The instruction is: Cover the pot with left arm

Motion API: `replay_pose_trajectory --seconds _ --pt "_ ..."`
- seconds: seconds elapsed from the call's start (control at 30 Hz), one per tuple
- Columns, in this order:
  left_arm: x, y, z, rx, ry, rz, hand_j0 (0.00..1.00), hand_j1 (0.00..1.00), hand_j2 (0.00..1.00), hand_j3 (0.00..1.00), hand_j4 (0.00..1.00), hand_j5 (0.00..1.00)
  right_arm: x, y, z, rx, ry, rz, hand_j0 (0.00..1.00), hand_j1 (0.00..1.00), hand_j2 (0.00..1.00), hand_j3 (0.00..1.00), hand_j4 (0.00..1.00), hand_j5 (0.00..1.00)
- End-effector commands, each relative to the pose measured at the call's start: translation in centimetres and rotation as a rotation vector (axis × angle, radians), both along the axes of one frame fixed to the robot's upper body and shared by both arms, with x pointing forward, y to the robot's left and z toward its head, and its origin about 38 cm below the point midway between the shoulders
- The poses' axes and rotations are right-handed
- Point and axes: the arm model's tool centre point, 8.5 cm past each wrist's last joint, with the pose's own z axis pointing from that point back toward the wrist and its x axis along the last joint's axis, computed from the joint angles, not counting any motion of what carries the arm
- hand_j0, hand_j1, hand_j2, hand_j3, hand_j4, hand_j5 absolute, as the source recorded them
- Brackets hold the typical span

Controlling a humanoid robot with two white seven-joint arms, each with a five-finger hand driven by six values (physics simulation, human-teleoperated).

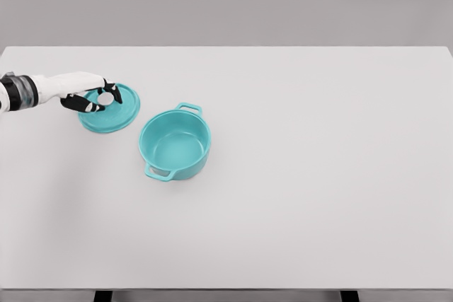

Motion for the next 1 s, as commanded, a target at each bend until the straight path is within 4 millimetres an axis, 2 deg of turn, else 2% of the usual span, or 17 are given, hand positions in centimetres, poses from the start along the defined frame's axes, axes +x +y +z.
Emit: replay_pose_trajectory --seconds 0.0,0.13,0.27,0.7,0.8,0.97 --pt "-0.1 -0.1 -0.2 0.002 0.006 -0.004 0.54 0.54 0.54 0.54 0.54 0.54 -0.1 0.0 0.0 0.001 0.0 0.0 1.0 1.0 1.0 1.0 1.0 1.0" --pt "-0.1 -0.4 0.1 -0.005 -0.003 -0.016 0.55 0.55 0.55 0.55 0.55 0.55 0.0 0.0 0.0 0.0 0.0 0.0 1.0 1.0 1.0 1.0 1.0 1.0" --pt "0.0 -1.8 1.5 -0.02 -0.041 -0.065 0.55 0.55 0.55 0.55 0.55 0.55 0.0 0.0 0.0 0.0 0.0 0.0 1.0 1.0 1.0 1.0 1.0 1.0" --pt "-1.2 -1.6 5.0 0.002 -0.114 -0.135 0.56 0.56 0.56 0.56 0.56 0.56 0.0 0.0 0.0 0.0 0.0 0.0 1.0 1.0 1.0 1.0 1.0 1.0" --pt "-1.8 -1.5 4.4 -0.007 -0.085 -0.146 0.56 0.56 0.56 0.56 0.56 0.56 0.0 0.0 0.0 0.0 0.0 0.0 1.0 1.0 1.0 1.0 1.0 1.0" --pt "-2.6 -1.9 5.4 -0.012 -0.095 -0.184 0.56 0.56 0.56 0.56 0.56 0.56 0.0 0.0 0.0 0.0 0.0 0.0 1.0 1.0 1.0 1.0 1.0 1.0"
